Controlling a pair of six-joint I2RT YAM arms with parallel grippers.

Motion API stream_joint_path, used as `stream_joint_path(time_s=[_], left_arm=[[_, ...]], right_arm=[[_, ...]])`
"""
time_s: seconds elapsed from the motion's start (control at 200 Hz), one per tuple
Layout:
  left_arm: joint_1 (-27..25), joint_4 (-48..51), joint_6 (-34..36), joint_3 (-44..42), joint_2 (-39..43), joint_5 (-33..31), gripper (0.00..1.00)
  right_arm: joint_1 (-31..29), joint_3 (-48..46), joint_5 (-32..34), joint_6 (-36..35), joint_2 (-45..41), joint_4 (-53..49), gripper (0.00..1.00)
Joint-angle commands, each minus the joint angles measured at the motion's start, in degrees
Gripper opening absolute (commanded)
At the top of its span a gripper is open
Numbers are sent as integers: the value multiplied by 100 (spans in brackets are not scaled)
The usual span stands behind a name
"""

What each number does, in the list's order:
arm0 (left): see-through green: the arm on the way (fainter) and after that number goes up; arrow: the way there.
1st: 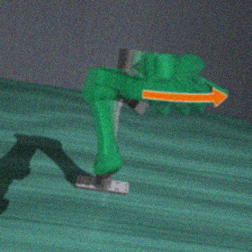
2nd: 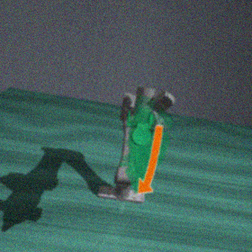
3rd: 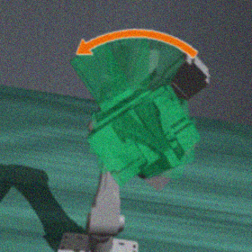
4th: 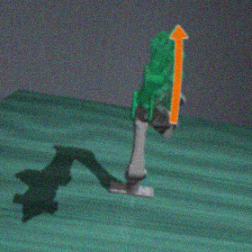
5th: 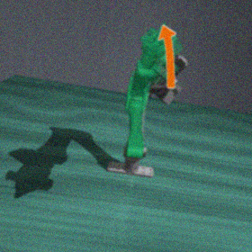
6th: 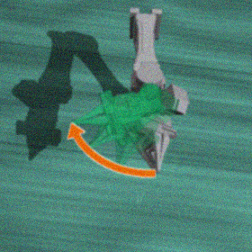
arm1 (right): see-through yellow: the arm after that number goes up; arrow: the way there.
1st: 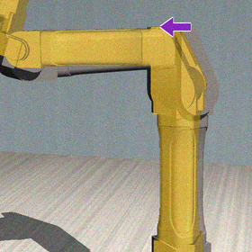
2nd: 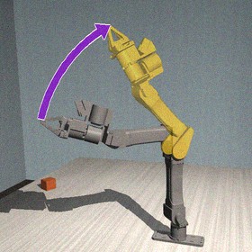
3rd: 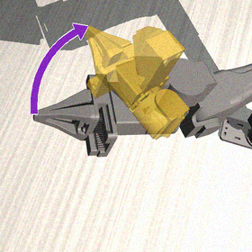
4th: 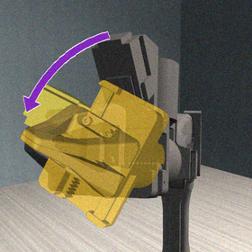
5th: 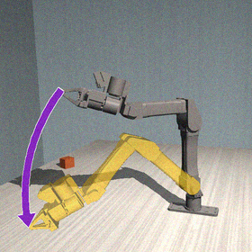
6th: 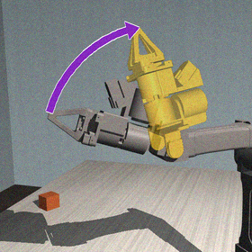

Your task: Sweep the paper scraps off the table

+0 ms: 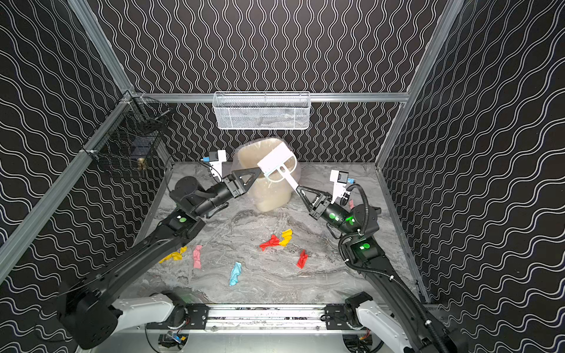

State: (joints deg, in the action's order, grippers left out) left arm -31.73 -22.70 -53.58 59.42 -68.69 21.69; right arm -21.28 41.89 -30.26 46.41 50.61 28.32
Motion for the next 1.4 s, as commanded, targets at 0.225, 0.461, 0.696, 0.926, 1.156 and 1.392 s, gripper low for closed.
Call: stream_joint_path(time_s=[0.225,0.461,0.696,0.926,1.156,1.392], left_arm=[[1300,4784,2081,588,326,-512,99],[2576,5657,3206,276,-431,-1117,99],[3662,5645,3826,407,-1584,-1529,99],[4190,5591,4150,1011,-2469,-1723,98],[4616,5504,4474,1616,-3328,-1461,99],[4895,5504,4560,1880,-3950,-661,99]], right_arm=[[389,708,140,-1181,-321,-2118,0],[537,890,293,-1487,-618,-2880,0],[580,805,328,-1522,-815,-3064,0],[589,685,319,-1496,-897,-2990,0],[589,728,275,-1458,-883,-2980,0],[598,738,318,-1496,-930,-3085,0]])
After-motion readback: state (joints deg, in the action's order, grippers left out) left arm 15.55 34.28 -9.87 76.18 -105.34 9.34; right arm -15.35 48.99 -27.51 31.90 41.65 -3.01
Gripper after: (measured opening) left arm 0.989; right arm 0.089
